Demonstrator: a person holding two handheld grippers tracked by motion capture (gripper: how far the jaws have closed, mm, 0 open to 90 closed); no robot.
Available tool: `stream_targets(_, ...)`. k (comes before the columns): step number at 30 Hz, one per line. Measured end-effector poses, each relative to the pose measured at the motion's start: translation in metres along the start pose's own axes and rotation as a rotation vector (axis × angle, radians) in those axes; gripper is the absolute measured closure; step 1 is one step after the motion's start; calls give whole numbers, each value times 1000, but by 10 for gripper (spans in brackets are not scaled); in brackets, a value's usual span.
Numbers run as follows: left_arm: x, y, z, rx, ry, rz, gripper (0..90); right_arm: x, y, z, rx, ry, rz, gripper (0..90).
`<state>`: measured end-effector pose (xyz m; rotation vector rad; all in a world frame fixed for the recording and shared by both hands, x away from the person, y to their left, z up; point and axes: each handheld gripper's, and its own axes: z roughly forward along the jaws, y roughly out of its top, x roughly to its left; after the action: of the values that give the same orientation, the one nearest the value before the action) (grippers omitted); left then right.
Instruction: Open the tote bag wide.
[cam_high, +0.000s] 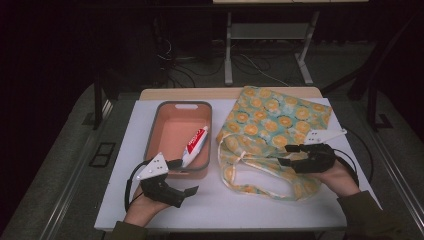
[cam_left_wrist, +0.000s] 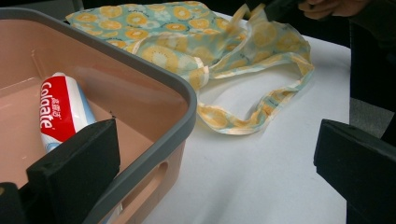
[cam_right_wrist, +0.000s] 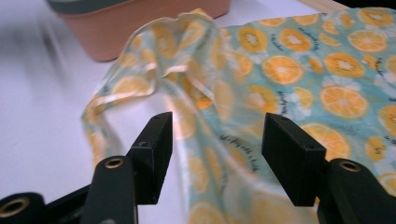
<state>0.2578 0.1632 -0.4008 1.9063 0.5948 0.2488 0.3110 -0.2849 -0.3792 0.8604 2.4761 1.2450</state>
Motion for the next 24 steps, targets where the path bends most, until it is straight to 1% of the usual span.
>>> stream_targets(2,0,0,0,2,-1,0,0,7,-3,-1,-9,37,0,455)
stream_targets(3,0,0,0,2,-2,-1,0,9,-5,1,-1,51,-9,467)
stream_targets(4,0,0,1,2,-2,-1,0,9,-5,1,-1,51,-9,467)
stream_targets(5,0,0,1,2,-1,-1,0,13,-10,6,32,57,-28,488)
stream_targets(6,0,0,1,2,-2,-2,0,14,-13,10,52,59,-25,496)
stream_targets(7,-1,0,1,2,-2,-1,0,14,-13,10,52,59,-25,496)
stream_targets(8,-1,0,1,3,-2,1,0,12,-18,19,87,61,-28,507)
stream_targets(10,-1,0,1,3,-3,-1,0,12,-24,28,136,53,-40,514)
stream_targets(13,-1,0,1,1,-3,-2,0,10,-31,40,195,51,-45,524)
stream_targets(15,-1,0,1,3,-3,-2,0,9,-34,46,226,38,-54,552)
stream_targets(17,-1,0,1,5,-3,-1,0,7,-35,52,251,20,-62,610)
stream_targets(18,-1,0,1,4,-3,-1,0,6,-36,54,261,13,-66,655)
stream_targets(19,-1,0,1,4,-3,-1,0,6,-36,54,261,13,-66,655)
stream_targets(20,0,0,1,6,-2,0,0,5,-36,55,269,5,-65,686)
stream_targets(21,0,0,2,8,-3,1,0,4,-36,55,264,-2,-62,799)
stream_targets(22,2,1,2,11,-3,6,0,3,-36,55,263,-7,-65,834)
stream_targets(23,3,2,3,15,-6,14,0,3,-36,55,263,-7,-65,834)
stream_targets(24,6,4,3,17,-8,26,0,3,-36,55,264,-11,-69,867)
